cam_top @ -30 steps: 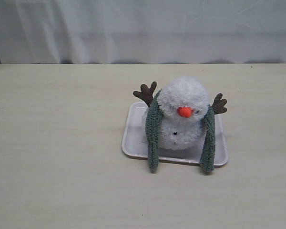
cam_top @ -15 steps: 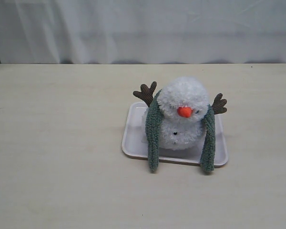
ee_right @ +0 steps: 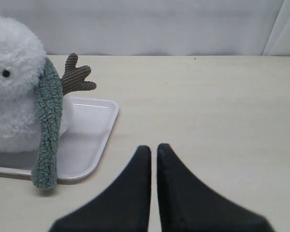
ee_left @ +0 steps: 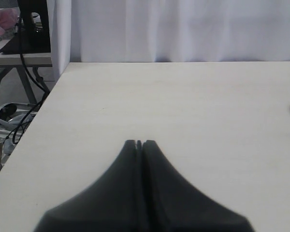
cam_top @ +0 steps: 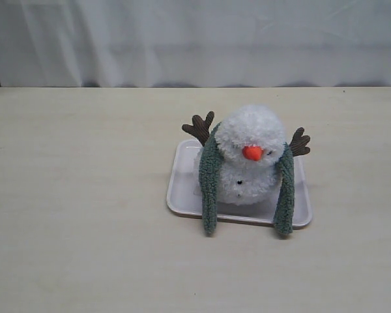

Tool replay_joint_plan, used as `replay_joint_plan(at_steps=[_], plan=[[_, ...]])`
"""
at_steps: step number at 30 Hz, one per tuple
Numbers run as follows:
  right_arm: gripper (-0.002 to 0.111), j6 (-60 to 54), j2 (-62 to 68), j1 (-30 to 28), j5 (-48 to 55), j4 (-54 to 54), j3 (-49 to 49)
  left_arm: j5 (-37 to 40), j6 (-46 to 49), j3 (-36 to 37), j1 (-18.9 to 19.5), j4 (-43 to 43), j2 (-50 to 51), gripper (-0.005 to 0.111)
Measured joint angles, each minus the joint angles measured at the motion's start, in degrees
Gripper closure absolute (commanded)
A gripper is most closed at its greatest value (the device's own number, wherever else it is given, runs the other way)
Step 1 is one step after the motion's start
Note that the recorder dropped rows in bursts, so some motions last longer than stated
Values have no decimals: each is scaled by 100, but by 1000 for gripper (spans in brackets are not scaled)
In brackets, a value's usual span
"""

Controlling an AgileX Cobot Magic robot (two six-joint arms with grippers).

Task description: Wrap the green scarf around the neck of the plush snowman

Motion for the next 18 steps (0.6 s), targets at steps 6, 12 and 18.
replay_joint_plan(at_steps=[6,12,18], plan=[[104,0,0,0,0,0,0,0,0,0,-208,0,0,107],[104,0,0,0,0,0,0,0,0,0,-227,0,0,107],[104,0,0,0,0,0,0,0,0,0,-227,0,0,107]])
